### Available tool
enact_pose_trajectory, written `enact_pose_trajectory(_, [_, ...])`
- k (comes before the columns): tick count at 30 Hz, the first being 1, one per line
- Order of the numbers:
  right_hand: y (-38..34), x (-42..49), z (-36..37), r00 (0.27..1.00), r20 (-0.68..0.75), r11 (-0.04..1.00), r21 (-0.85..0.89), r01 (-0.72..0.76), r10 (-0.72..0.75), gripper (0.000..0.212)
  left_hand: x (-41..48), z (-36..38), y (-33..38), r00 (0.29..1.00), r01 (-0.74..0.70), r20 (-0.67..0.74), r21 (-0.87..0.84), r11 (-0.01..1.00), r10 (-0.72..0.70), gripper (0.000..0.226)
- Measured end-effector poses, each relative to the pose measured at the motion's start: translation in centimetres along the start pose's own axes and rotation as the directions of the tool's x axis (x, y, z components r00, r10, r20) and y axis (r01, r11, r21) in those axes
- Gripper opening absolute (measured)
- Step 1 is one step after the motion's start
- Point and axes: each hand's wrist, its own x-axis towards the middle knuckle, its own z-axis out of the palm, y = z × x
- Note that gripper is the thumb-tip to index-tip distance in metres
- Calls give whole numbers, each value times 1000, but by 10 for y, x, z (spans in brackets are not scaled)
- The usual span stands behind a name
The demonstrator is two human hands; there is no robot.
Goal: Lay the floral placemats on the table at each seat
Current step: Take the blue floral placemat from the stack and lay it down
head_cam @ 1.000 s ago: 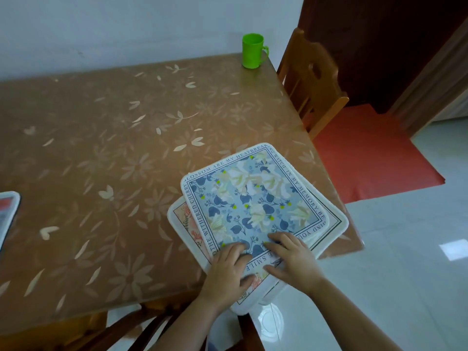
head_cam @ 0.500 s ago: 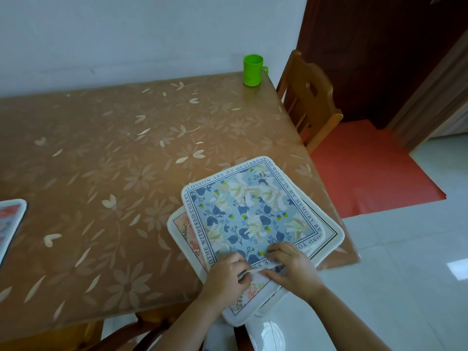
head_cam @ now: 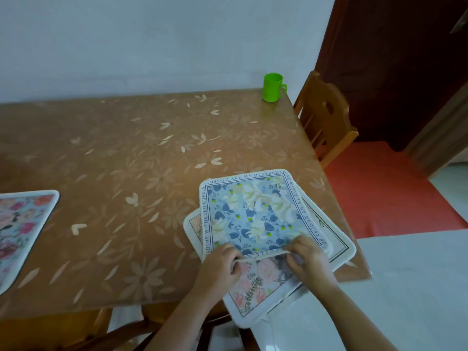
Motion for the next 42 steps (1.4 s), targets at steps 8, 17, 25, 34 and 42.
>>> enact_pose_trajectory(8, [-45,17,-6,993,57,994,11,108,-108,9,-7,-30,1,962,143,-225,-58,988,-153,4])
enact_pose_trajectory(17, [-130,17,-1,971,8,971,19,239,-240,7,-53,-111,4,898,156,-419,15,988,-136,13])
enact_pose_trajectory(25, [-238,-15,31,923,-14,923,-10,385,-385,8,-146,-181,-6,855,273,-478,86,958,-201,5])
enact_pose_trajectory(34, [-370,-72,76,872,-60,871,42,489,-486,13,-277,-272,-29,782,337,-600,179,924,-169,11])
enact_pose_trajectory(42, [-461,-128,127,794,-73,784,126,608,-603,7,-387,-316,-63,705,423,-651,70,903,-280,9])
